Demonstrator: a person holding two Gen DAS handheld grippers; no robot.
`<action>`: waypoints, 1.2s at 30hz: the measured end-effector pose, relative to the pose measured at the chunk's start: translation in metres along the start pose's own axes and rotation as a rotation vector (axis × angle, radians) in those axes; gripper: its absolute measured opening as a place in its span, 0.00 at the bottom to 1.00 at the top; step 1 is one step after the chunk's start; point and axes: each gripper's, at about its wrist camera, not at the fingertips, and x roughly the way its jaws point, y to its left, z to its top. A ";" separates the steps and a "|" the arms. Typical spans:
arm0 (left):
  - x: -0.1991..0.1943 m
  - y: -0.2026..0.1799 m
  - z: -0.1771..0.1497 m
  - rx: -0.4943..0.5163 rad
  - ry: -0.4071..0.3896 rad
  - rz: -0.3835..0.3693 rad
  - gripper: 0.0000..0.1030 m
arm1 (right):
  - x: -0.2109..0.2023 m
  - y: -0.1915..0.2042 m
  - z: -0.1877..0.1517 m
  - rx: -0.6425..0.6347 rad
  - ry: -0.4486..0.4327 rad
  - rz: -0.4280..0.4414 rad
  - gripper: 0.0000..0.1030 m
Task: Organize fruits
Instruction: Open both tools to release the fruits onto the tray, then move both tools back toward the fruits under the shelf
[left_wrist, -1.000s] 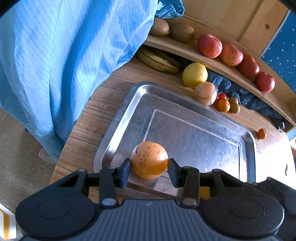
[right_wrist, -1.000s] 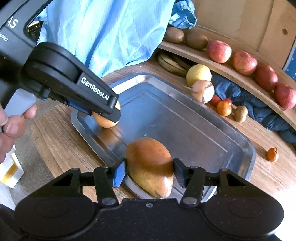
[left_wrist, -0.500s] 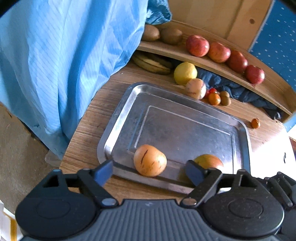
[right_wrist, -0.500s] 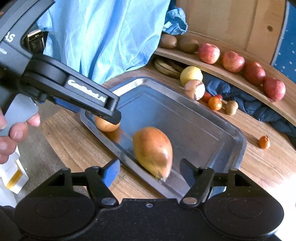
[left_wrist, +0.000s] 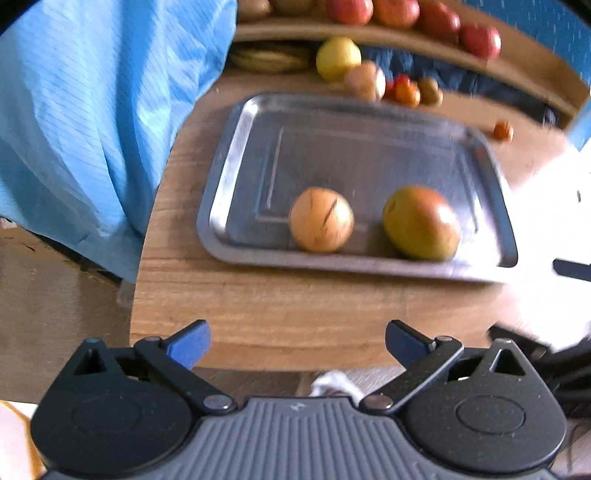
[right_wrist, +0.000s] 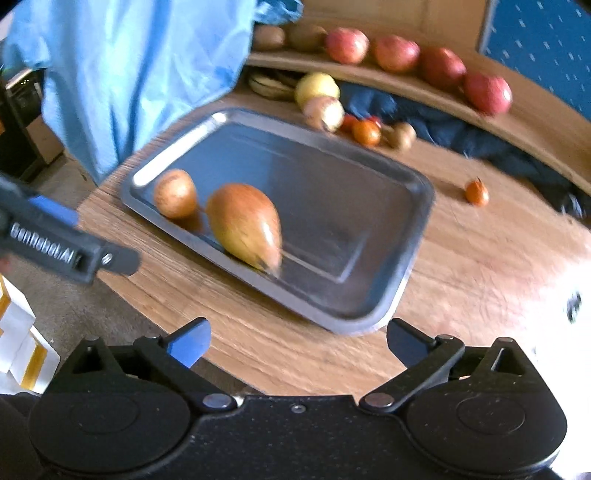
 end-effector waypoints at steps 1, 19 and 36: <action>0.002 -0.002 0.001 0.015 0.018 0.012 0.99 | 0.001 -0.003 0.000 0.011 0.011 -0.008 0.99; -0.001 0.020 0.038 -0.002 0.059 0.081 0.99 | 0.010 -0.040 0.031 0.113 0.025 -0.051 0.99; 0.005 0.035 0.107 -0.045 -0.030 0.071 0.99 | 0.024 -0.042 0.080 0.132 -0.081 -0.059 0.99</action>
